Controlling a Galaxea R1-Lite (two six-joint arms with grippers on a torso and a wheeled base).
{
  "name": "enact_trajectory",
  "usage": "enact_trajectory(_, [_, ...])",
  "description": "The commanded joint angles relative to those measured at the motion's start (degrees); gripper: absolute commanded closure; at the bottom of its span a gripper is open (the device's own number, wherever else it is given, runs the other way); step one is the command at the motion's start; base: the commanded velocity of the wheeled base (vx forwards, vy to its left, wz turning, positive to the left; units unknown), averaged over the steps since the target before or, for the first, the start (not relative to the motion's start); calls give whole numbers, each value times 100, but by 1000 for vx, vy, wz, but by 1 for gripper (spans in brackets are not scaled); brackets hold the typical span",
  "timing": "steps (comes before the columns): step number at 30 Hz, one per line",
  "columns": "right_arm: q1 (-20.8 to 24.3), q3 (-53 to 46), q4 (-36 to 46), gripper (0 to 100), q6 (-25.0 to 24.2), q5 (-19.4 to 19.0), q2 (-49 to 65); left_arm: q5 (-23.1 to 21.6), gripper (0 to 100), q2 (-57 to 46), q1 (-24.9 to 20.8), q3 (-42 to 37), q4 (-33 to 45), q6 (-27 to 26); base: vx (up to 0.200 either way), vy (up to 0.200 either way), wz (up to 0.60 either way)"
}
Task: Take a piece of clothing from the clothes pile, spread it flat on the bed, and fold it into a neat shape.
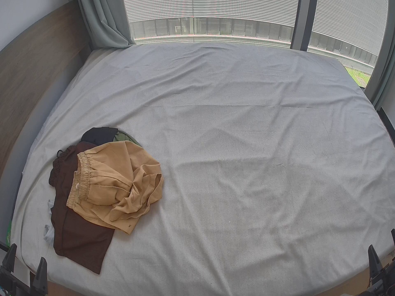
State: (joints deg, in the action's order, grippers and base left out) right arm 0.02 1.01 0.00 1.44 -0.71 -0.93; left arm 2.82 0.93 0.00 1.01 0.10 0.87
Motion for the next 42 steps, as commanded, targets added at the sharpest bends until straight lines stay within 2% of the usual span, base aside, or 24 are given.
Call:
enact_trajectory(1, [6, -92, 0, 0, -3, 0, 66, 8, 0, -84, 0, -92, -10, 28, 0, 0, 0])
enact_trajectory(19, [6, -92, 0, 0, -3, 0, 66, 17, 0, -84, 0, -101, -106, 72, 0, 0, 0])
enact_trajectory(22, [6, -92, 0, 0, -12, 0, 66, 61, 0, -49, -9, 505, -449, 80, 0, 0, 0])
enact_trajectory(25, [6, -92, 0, 0, -3, 0, 66, 61, 0, 145, -62, 743, -256, 107, 0, 0, 0])
enact_trajectory(38, [15, -92, 0, 0, -3, -8, 66, -9, 0, 470, -70, 839, -186, 116, 0, 0, 0])
enact_trajectory(42, [15, -92, 0, 0, -3, -8, 66, -9, 0, 1191, -299, 1164, -265, 239, 0, 0, 0])
